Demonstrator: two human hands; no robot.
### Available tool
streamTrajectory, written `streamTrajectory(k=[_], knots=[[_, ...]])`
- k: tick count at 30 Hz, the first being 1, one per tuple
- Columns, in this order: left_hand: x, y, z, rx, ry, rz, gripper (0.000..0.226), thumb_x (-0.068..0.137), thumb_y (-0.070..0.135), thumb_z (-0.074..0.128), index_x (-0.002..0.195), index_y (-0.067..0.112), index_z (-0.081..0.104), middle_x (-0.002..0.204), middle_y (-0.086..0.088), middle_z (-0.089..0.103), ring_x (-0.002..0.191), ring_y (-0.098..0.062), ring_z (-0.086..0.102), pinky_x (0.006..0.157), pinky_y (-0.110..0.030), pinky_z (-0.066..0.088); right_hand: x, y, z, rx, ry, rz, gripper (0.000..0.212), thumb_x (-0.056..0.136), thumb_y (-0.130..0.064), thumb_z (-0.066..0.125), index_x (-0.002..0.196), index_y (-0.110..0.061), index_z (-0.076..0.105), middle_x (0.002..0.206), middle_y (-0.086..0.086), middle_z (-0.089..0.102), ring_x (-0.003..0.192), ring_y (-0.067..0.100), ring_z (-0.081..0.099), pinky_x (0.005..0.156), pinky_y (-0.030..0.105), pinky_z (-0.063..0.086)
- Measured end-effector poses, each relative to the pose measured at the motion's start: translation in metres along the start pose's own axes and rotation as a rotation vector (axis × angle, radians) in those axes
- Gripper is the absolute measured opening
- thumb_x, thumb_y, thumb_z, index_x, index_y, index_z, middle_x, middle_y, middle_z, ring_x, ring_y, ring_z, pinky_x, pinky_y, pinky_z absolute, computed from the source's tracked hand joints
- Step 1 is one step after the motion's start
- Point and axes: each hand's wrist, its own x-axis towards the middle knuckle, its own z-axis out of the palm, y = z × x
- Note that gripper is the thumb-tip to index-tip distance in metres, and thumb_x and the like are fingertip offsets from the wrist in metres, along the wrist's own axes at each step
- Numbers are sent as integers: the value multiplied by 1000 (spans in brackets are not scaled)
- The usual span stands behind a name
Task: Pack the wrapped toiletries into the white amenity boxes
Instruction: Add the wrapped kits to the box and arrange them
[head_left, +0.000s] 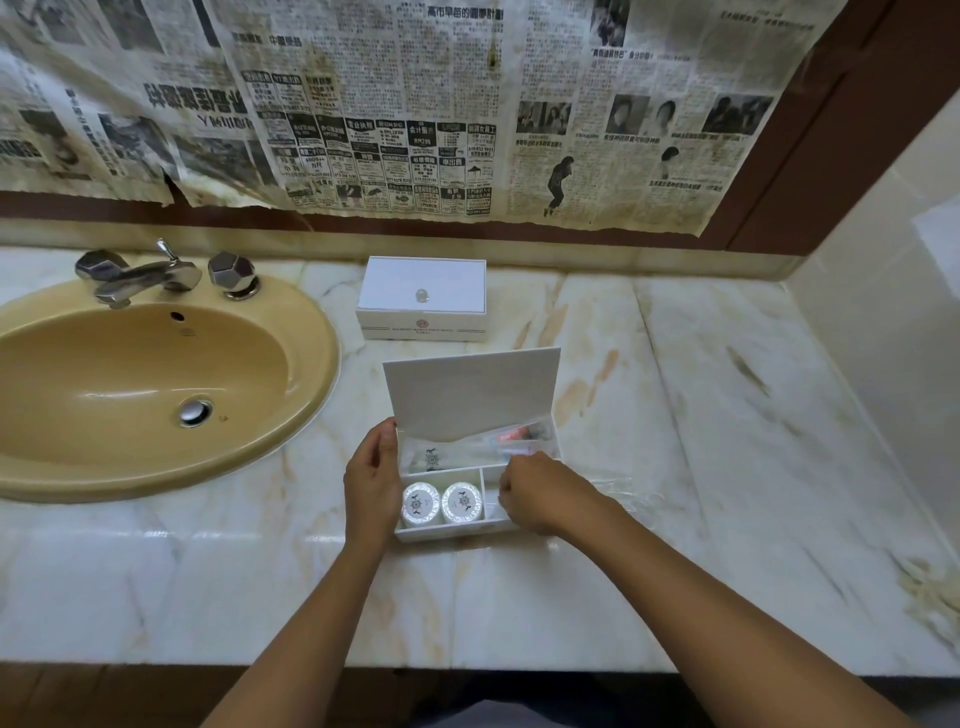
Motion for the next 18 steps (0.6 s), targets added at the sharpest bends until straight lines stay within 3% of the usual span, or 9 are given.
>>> streamTrajectory(k=[4, 8, 11, 14, 18], knots=[[0, 0, 0, 6, 0, -1, 29, 103, 29, 43, 118, 18, 65, 111, 11, 66, 99, 15, 57, 82, 1, 40, -2, -2, 7, 26, -78, -37, 27, 99, -27, 41, 84, -11, 57, 112, 15, 63, 96, 28, 56, 71, 27, 34], [-1, 2, 1, 5, 8, -11, 28, 103, 28, 43, 118, 18, 65, 110, 12, 66, 99, 15, 56, 81, 2, 39, -6, 2, 2, 57, 29, -51, 30, 94, -25, 44, 68, -16, 56, 90, 10, 62, 84, 26, 57, 62, 27, 35], [-1, 3, 1, 1, 11, -14, 25, 103, 28, 44, 115, 21, 64, 107, 15, 65, 96, 20, 55, 80, 2, 39, -13, 9, -14, 142, 239, -54, 23, 91, -23, 48, 87, -20, 71, 94, 4, 69, 84, 23, 63, 68, 26, 44], [-2, 4, 1, -2, 12, -19, 24, 103, 28, 44, 115, 21, 64, 105, 17, 65, 95, 22, 54, 79, 3, 38, -18, 26, -33, 302, 442, -9, 23, 91, -21, 52, 100, -21, 73, 88, -5, 69, 70, 14, 60, 65, 23, 45], [-3, 7, 2, -9, 10, -12, 21, 103, 25, 43, 110, 25, 63, 103, 22, 63, 92, 25, 53, 78, 4, 37, -12, 64, -36, 305, 507, 134, 24, 92, -16, 54, 110, -19, 70, 108, 1, 69, 92, 18, 63, 79, 24, 47]])
